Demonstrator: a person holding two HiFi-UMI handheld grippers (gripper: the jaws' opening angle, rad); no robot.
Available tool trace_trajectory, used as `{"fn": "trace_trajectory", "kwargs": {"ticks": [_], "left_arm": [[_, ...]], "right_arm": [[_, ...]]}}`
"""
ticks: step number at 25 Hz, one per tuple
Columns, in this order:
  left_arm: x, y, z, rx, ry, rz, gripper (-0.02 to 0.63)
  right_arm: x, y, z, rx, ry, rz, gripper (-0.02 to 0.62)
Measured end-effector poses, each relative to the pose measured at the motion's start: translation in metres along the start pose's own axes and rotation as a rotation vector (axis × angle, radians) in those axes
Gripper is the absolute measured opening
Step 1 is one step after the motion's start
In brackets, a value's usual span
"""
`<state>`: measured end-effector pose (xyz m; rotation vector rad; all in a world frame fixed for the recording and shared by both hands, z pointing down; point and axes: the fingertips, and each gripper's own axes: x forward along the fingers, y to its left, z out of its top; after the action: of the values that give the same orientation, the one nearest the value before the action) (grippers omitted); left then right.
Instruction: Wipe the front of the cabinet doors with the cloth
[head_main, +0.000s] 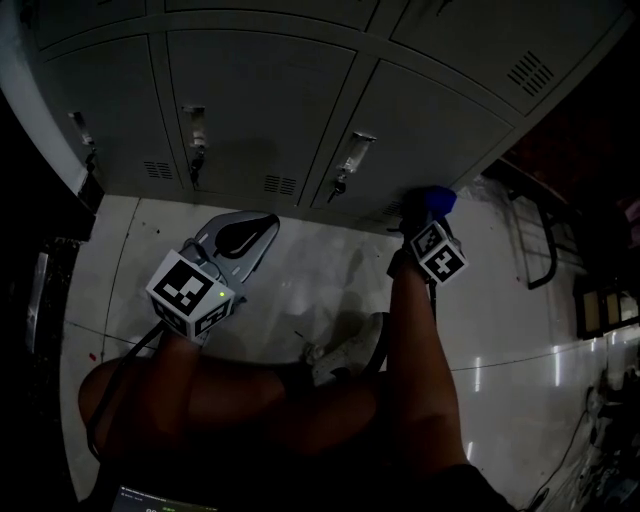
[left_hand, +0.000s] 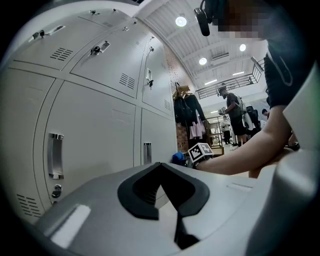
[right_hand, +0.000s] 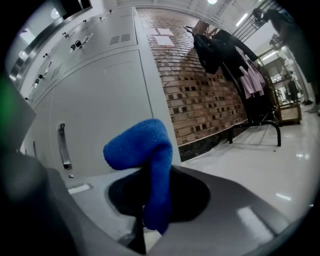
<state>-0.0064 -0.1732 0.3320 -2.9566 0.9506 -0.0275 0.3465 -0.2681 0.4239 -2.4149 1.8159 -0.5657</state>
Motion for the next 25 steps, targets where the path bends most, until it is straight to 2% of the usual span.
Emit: {"fn": "trace_trajectory", "kwargs": {"ticks": [4, 7, 15, 21, 25], "left_arm": [[0.000, 0.002, 0.000, 0.000, 0.000, 0.006, 0.005], [0.000, 0.002, 0.001, -0.001, 0.001, 0.007, 0.005], [0.000, 0.003, 0.002, -0.001, -0.004, 0.008, 0.005], [0.000, 0.004, 0.001, -0.002, -0.006, 0.007, 0.005], [0.000, 0.004, 0.001, -0.003, -0.002, 0.012, 0.005]], "right_arm": [[-0.011, 0.053, -0.018, -0.162, 0.014, 0.105, 0.069], [-0.019, 0.090, -0.040, -0.240, 0.047, 0.197, 0.069], [-0.039, 0.149, -0.087, -0.293, 0.129, 0.364, 0.069], [-0.059, 0.207, -0.117, -0.414, 0.137, 0.541, 0.069], [-0.048, 0.219, -0.129, -0.394, 0.158, 0.568, 0.069]]}}
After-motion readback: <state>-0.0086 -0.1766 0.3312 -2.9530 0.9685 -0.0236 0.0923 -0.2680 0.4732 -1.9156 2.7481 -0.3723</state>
